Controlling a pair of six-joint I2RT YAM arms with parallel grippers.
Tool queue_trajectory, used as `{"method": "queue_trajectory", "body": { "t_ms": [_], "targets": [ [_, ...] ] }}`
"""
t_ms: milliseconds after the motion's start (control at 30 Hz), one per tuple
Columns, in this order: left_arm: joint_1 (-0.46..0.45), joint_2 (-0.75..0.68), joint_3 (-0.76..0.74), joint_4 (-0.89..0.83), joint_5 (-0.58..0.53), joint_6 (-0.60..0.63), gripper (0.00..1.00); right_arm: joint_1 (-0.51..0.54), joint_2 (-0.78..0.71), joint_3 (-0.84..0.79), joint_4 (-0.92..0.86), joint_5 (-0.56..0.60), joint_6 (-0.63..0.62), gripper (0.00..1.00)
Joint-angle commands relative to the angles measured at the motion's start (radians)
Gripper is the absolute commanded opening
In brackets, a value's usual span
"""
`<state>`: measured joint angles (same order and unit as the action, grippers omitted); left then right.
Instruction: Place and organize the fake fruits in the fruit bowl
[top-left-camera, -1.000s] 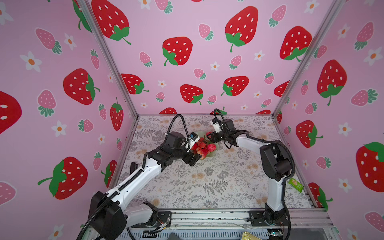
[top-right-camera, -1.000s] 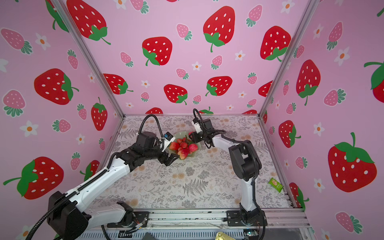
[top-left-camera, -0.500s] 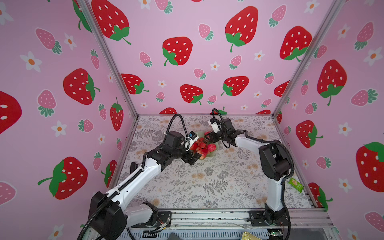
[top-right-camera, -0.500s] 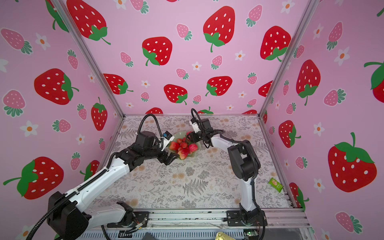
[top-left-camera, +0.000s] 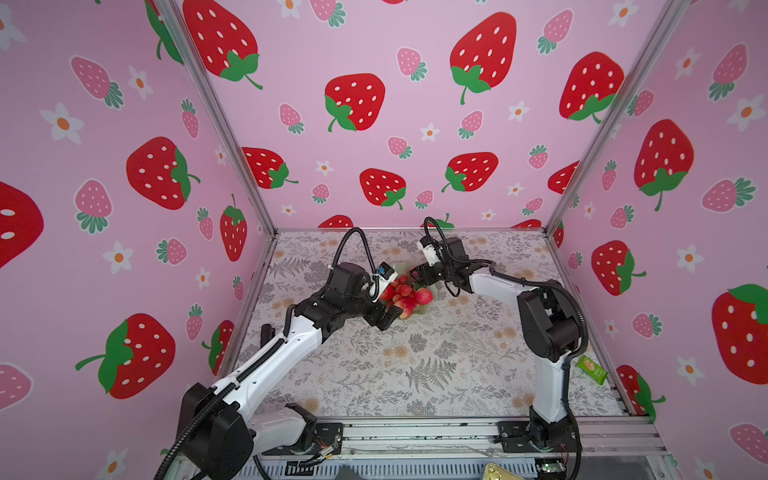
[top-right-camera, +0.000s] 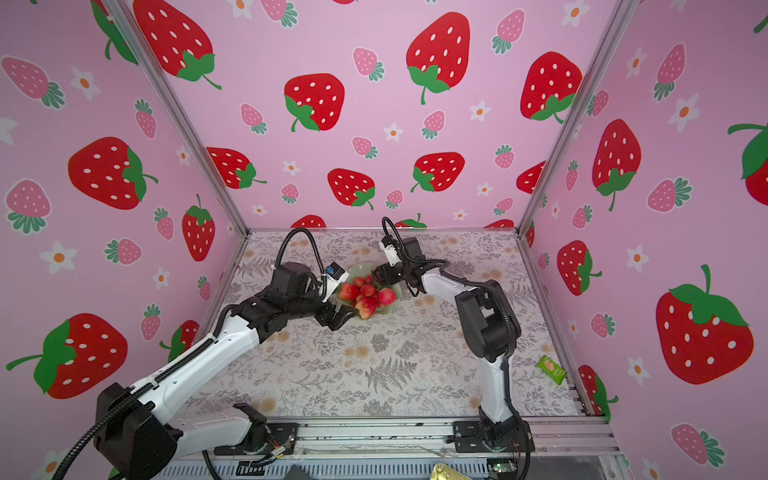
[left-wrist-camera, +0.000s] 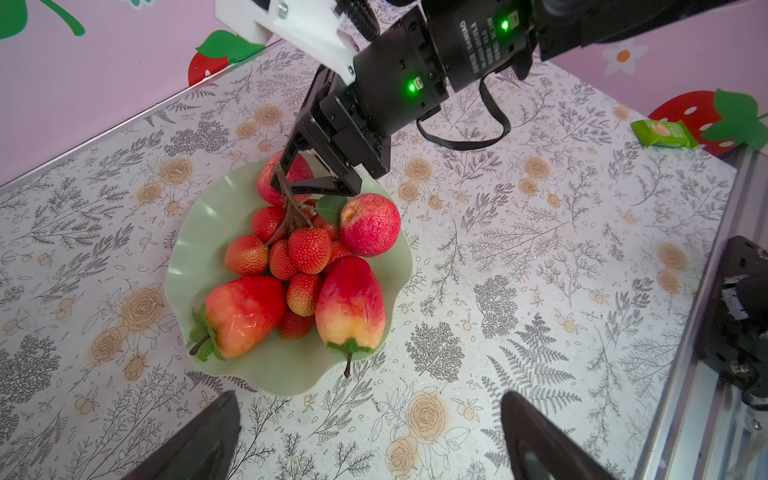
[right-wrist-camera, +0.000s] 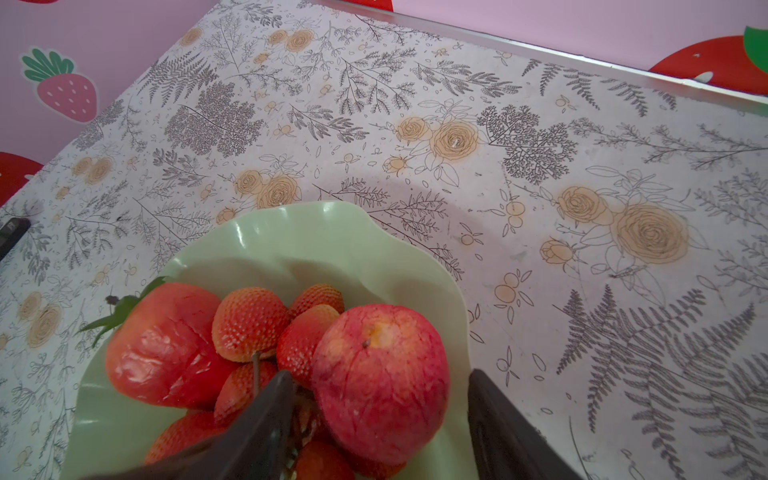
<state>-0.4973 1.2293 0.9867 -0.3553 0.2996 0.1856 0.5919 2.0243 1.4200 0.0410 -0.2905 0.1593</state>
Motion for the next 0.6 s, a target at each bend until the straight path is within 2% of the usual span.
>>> {"method": "queue_trajectory", "body": {
  "t_ms": [0,200,333,367,467,567],
  "targets": [
    [0.005,-0.022,0.039,0.015,0.026,0.008,0.99,0.001,-0.049,0.019,0.000,0.043,0.006,0.72],
    [0.024,-0.041,0.028,0.043,0.002,-0.012,0.99,-0.045,-0.102,0.056,-0.004,0.054,0.079,0.75],
    [0.090,-0.049,0.011,0.073,-0.129,-0.060,0.99,-0.087,-0.183,0.016,0.013,0.059,0.102,0.77],
    [0.112,-0.045,0.012,0.074,-0.181,-0.075,0.99,-0.098,-0.209,-0.013,0.023,0.057,0.107,0.79],
    [0.208,-0.024,0.006,0.071,-0.314,-0.139,0.99,-0.162,-0.324,-0.164,0.082,0.065,0.136,1.00],
    [0.313,-0.010,-0.024,0.101,-0.404,-0.215,0.99,-0.271,-0.449,-0.373,0.202,0.065,0.178,0.99]
  ]
}}
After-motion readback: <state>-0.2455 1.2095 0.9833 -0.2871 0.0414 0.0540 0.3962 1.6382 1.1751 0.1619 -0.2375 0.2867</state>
